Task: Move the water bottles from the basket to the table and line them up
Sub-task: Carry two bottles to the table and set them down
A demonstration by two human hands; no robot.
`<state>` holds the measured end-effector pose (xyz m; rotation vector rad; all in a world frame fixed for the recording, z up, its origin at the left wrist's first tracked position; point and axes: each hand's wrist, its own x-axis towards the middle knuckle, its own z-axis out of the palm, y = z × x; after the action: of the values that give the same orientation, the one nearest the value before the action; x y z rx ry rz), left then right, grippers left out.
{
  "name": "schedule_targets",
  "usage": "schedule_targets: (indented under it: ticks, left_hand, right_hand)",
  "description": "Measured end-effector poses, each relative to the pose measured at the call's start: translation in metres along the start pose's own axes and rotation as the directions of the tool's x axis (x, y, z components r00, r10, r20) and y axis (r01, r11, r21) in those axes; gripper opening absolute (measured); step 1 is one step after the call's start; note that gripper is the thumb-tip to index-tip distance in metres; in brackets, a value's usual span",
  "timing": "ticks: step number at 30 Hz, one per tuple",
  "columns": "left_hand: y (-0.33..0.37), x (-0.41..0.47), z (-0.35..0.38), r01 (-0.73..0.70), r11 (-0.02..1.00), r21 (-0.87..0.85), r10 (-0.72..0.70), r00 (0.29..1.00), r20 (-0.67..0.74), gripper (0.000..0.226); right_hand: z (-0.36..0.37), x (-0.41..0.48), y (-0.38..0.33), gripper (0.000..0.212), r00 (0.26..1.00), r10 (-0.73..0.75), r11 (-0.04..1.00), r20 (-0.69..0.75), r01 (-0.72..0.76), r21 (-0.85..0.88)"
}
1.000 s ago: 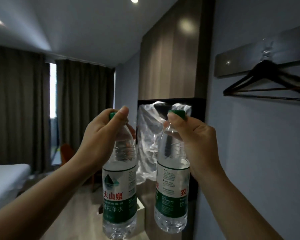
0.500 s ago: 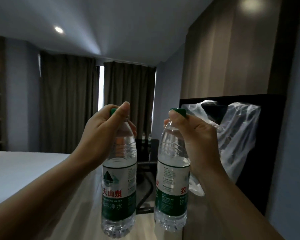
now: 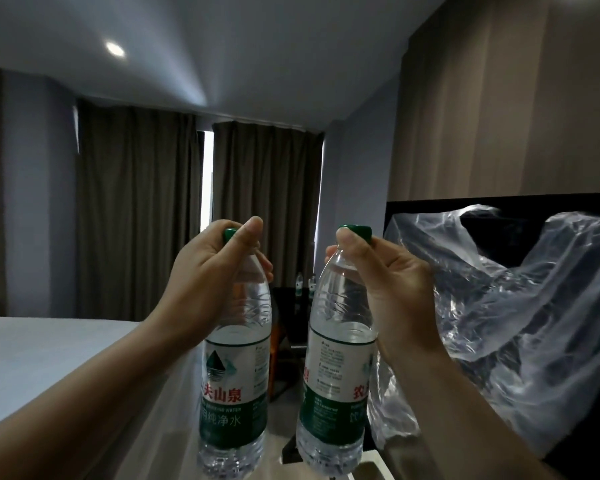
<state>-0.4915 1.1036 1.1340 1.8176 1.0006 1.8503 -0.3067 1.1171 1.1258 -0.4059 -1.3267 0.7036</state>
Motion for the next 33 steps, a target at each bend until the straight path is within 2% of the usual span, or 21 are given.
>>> schedule_targets:
  ticks: [7, 15, 20, 26, 33]
  left_hand:
    - [-0.073, 0.068, 0.027, -0.006, 1.0, 0.024, 0.006, 1.0, -0.002, 0.04]
    - [-0.152, 0.158, 0.068, -0.015, 0.997, 0.082, 0.018, 0.999, -0.045, 0.041]
    - [-0.207, 0.208, 0.082, 0.015, 0.994, 0.106, -0.011, 0.999, -0.042, 0.046]
    - [-0.283, 0.269, 0.084, 0.032, 0.996, 0.08, -0.029, 0.999, -0.041, 0.056]
    - [-0.375, 0.363, 0.057, -0.01, 0.995, 0.096, 0.012, 1.0, -0.028, 0.048]
  right_hand:
    - [-0.013, 0.07, 0.081, 0.027, 1.0, -0.015, 1.0, 0.011, 0.014, 0.016]
    - [-0.037, 0.166, 0.17, 0.014, 0.996, -0.023, 0.999, 0.082, 0.019, 0.044]
    - [-0.042, 0.213, 0.23, 0.014, 0.996, -0.02, 0.999, 0.088, 0.017, 0.033]
    - [-0.035, 0.268, 0.311, 0.011, 0.997, -0.012, 1.0, 0.071, 0.012, -0.002]
    - [0.002, 0.347, 0.407, 0.017, 0.999, -0.027, 0.999, 0.024, 0.027, -0.035]
